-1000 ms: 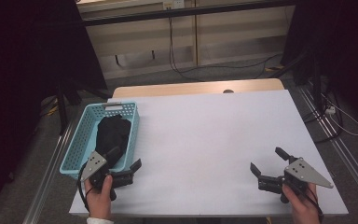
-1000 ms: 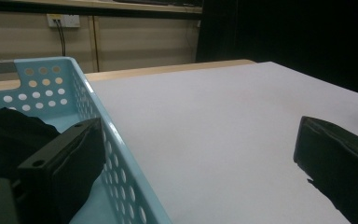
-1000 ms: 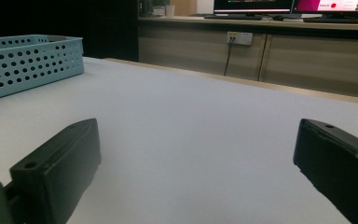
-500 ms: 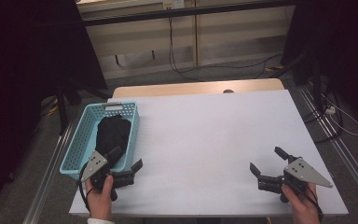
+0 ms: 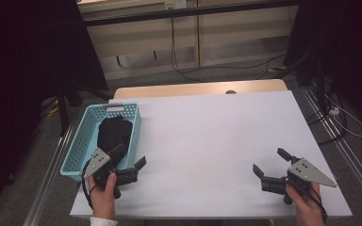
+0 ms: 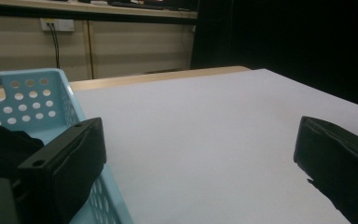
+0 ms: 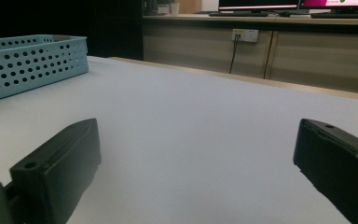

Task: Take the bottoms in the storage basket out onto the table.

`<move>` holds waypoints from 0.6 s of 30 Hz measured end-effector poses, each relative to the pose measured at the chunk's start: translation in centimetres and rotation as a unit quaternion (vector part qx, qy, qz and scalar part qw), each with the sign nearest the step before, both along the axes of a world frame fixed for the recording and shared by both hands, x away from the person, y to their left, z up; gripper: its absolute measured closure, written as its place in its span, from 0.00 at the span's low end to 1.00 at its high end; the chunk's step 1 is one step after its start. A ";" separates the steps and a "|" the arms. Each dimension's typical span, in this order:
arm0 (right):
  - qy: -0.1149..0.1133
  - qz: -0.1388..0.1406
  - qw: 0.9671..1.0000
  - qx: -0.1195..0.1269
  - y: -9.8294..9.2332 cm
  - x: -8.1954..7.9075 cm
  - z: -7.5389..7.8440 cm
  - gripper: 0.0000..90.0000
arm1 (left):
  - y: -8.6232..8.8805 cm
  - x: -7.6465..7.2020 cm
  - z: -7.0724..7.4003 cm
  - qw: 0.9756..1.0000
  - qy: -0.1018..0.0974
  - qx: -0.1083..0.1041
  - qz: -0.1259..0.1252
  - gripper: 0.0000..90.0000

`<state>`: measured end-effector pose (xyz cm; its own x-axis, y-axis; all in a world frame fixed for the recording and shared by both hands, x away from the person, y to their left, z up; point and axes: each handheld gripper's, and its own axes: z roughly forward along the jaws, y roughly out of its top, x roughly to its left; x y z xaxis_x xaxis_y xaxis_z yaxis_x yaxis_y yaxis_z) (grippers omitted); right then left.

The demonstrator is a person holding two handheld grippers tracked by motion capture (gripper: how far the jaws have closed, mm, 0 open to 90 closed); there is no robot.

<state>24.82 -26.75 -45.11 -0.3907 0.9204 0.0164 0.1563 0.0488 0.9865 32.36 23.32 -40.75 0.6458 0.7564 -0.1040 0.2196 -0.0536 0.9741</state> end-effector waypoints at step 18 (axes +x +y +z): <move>-0.007 -0.006 1.000 -0.004 -0.1 -0.1 0.1 0.00 | -1.1 1.7 2.3 1.000 0.005 0.011 -0.016 0.03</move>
<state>24.70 -26.88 -45.02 -0.3801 0.9249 0.0036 0.1440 0.0553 0.9880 34.07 22.24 -38.40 0.6694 0.7370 -0.0937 0.2269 -0.0828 0.9704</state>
